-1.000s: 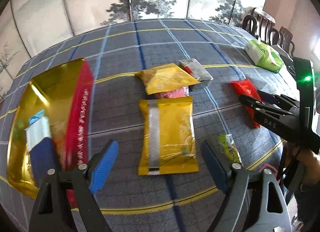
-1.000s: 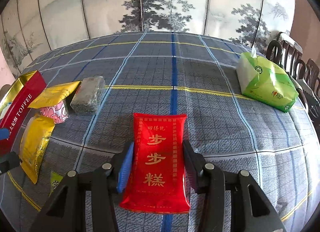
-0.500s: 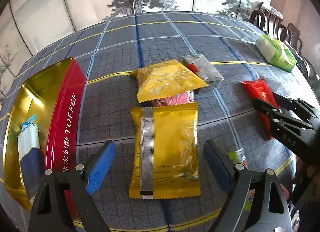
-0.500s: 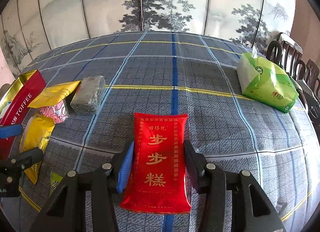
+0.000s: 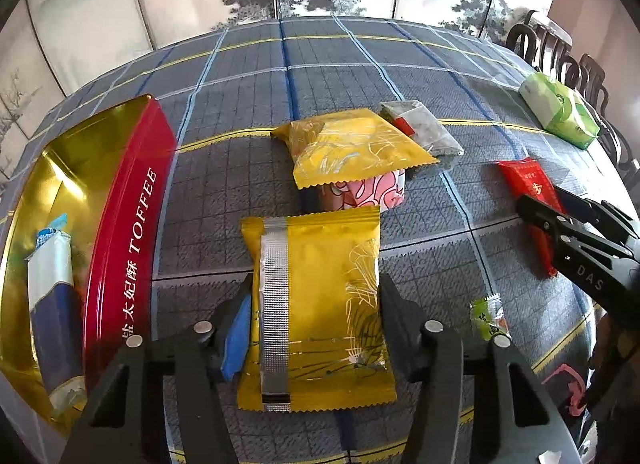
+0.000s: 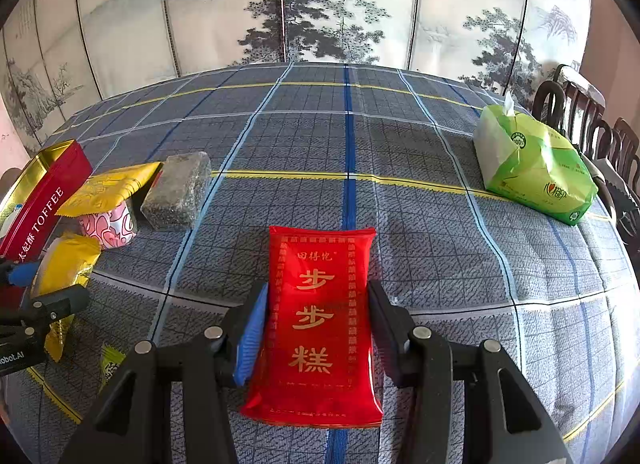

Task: Organize snacks
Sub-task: 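Carry the yellow foil bag into the tin tray and open the left gripper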

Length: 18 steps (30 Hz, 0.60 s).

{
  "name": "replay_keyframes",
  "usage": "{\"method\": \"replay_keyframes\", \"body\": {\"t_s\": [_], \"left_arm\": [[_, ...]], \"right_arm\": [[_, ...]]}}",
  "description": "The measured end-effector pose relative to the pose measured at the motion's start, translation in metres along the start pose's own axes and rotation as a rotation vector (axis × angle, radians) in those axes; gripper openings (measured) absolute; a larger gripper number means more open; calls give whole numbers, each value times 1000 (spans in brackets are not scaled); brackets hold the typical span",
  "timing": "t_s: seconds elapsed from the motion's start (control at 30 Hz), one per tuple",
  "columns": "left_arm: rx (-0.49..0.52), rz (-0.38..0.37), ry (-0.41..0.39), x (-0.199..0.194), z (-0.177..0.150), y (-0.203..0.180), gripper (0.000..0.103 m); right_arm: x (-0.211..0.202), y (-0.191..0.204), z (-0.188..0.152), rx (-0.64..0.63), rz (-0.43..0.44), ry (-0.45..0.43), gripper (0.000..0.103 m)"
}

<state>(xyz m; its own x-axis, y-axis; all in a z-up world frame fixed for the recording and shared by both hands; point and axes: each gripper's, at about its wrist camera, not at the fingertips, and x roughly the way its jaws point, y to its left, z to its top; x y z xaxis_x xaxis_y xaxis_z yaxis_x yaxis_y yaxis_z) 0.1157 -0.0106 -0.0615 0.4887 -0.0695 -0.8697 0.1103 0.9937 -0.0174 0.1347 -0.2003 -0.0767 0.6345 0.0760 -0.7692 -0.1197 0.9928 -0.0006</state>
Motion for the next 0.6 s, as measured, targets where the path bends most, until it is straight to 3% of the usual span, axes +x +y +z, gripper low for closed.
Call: {"method": "replay_keyframes", "body": {"t_s": [0.37, 0.6], "left_arm": [[11, -4, -12, -12, -5, -1, 50], [4, 0, -60, -37, -4, 3, 50]], "right_arm": [[0, 0, 0, 0, 0, 0, 50], [0, 0, 0, -1, -1, 0, 50]]}}
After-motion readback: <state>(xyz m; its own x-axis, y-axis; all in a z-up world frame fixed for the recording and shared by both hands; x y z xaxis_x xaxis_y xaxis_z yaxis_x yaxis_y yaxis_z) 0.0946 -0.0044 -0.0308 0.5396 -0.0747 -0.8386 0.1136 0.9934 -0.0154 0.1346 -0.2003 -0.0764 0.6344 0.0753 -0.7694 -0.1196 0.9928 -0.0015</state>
